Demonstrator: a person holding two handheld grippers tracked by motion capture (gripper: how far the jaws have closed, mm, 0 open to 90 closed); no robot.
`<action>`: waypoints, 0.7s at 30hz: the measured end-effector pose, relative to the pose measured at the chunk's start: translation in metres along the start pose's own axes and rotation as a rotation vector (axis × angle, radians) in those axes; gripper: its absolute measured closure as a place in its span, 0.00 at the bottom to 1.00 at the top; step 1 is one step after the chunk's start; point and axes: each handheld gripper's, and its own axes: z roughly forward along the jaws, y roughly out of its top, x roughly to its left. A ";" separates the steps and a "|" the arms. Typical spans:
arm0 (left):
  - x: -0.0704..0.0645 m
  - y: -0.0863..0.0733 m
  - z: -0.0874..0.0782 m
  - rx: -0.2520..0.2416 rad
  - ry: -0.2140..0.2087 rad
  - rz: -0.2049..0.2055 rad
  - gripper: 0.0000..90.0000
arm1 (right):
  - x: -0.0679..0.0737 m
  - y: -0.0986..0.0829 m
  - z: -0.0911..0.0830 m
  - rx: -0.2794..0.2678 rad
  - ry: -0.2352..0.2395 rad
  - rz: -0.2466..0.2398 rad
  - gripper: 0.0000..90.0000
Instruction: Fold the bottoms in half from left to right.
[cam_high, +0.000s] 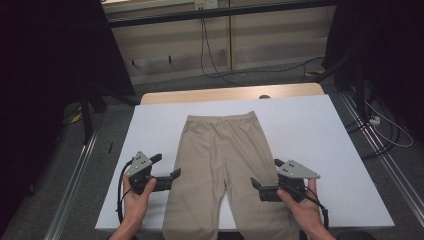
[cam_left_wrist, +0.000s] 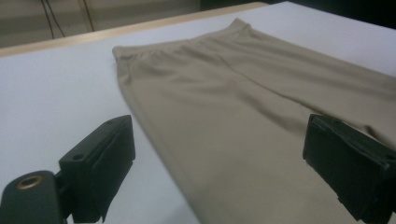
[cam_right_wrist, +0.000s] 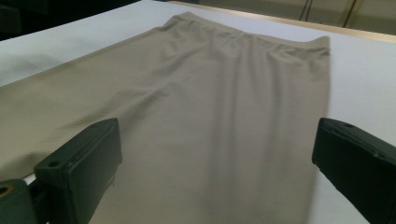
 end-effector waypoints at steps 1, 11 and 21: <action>0.000 0.002 0.001 0.004 0.001 -0.007 0.09 | 0.003 0.001 0.002 0.006 0.009 -0.010 0.02; 0.008 0.018 0.015 -0.019 -0.040 -0.009 0.05 | 0.036 0.010 0.027 0.103 0.129 -0.045 0.02; 0.027 0.033 0.057 0.023 -0.027 -0.023 0.09 | 0.081 0.025 0.059 0.162 0.306 -0.077 0.03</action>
